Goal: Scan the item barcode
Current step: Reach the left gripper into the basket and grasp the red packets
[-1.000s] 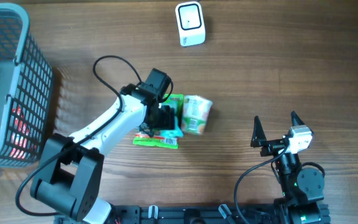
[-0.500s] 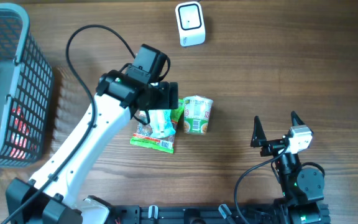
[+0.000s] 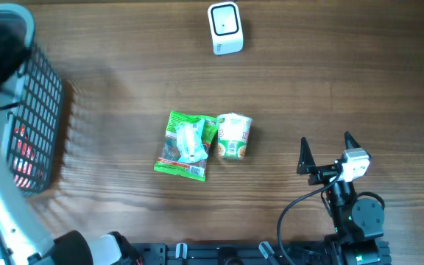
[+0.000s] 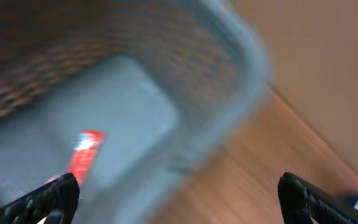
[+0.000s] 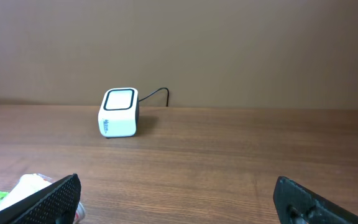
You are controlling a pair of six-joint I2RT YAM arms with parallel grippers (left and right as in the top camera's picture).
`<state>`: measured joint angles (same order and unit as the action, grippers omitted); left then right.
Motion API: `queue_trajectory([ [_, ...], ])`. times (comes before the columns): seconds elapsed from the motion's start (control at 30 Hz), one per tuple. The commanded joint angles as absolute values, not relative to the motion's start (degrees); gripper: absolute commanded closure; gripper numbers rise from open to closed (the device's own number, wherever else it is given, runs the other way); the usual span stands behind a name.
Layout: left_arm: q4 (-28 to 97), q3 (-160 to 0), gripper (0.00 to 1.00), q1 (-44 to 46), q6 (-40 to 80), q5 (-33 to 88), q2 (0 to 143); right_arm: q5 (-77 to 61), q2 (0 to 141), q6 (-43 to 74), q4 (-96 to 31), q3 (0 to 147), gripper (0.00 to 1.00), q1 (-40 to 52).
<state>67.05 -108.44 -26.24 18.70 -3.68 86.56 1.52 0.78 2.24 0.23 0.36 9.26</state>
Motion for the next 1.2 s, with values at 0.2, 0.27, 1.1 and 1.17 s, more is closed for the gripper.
queue_trajectory([
  [0.2,71.3,-98.8,0.00,-43.4,14.1,-3.5,95.2,1.0,0.4,1.6,0.5,0.3,0.00,9.0],
  [0.27,70.8,-93.4,0.00,-43.5,11.9,-3.6,96.9,1.0,0.4,1.7,0.5,0.3,0.00,9.0],
  [1.1,52.8,-72.2,0.57,-44.3,-4.7,-5.6,108.0,1.0,0.4,1.6,0.5,0.3,0.00,9.0],
  [1.17,52.4,-73.3,0.69,-44.3,-4.7,-5.4,107.9,1.0,0.4,1.6,0.5,0.3,0.00,9.0],
])
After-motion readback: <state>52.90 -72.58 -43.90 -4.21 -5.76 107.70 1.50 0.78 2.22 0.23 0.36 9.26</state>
